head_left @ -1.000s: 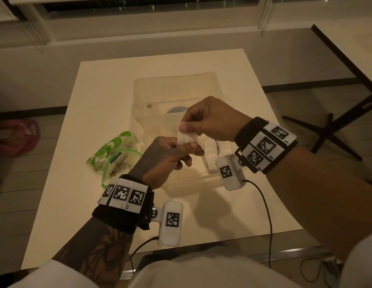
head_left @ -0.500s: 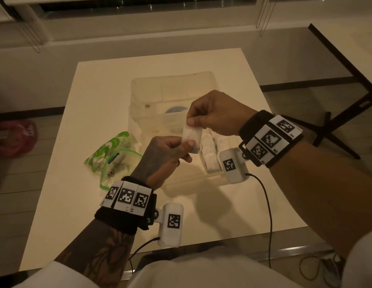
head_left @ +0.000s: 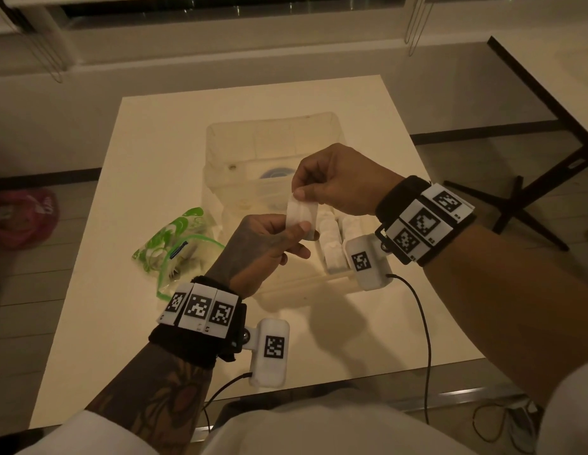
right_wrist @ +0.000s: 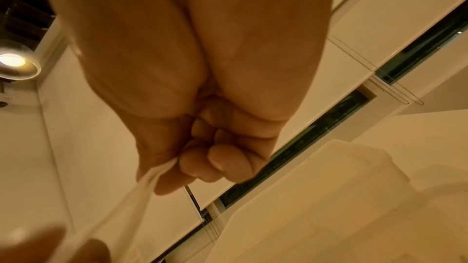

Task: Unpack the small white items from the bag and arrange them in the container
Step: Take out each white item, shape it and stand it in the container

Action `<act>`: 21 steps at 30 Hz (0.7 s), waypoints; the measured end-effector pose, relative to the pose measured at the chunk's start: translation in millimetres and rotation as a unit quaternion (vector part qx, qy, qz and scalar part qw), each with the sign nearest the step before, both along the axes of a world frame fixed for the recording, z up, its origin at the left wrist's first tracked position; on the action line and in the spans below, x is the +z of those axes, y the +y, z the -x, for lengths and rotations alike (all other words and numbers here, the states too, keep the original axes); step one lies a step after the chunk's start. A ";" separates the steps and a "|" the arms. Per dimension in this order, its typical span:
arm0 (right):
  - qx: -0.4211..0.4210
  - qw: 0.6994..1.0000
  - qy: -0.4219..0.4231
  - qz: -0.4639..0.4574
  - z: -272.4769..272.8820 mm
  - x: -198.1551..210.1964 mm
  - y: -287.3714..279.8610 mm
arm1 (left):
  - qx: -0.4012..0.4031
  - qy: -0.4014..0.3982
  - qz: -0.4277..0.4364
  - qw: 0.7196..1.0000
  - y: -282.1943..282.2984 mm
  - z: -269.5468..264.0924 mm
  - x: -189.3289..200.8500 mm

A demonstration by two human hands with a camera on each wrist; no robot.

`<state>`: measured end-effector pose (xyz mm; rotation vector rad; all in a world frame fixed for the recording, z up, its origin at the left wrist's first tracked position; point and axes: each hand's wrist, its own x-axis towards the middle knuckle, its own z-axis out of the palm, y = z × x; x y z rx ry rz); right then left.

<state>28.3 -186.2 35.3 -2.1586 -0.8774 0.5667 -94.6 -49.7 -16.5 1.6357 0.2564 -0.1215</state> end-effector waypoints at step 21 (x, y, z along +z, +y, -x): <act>0.018 0.999 0.004 0.035 -0.8 -6.8 -1.3 | 0.068 0.011 0.019 0.997 -3.6 4.6 -6.0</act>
